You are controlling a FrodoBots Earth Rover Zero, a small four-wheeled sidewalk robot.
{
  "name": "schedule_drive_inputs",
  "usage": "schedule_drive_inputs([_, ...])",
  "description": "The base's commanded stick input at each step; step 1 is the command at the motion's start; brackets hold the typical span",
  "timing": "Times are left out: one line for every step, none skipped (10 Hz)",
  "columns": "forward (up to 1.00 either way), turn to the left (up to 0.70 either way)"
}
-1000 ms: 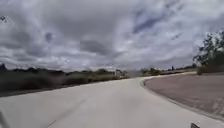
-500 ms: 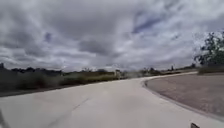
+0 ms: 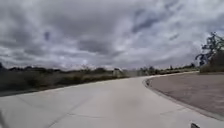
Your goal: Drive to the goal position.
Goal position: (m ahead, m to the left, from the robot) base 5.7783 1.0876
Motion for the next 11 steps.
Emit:
schedule_drive_inputs([0.69, 0.01])
schedule_drive_inputs([0.69, 0.01])
schedule_drive_inputs([0.69, 0.01])
schedule_drive_inputs([0.69, 0.01])
schedule_drive_inputs([0.69, 0.01])
schedule_drive_inputs([0.69, 0.01])
schedule_drive_inputs([0.69, 0.01])
schedule_drive_inputs([0.69, 0.01])
schedule_drive_inputs([0.69, 0.01])
schedule_drive_inputs([0.69, 0.01])
schedule_drive_inputs([0.69, 0.01])
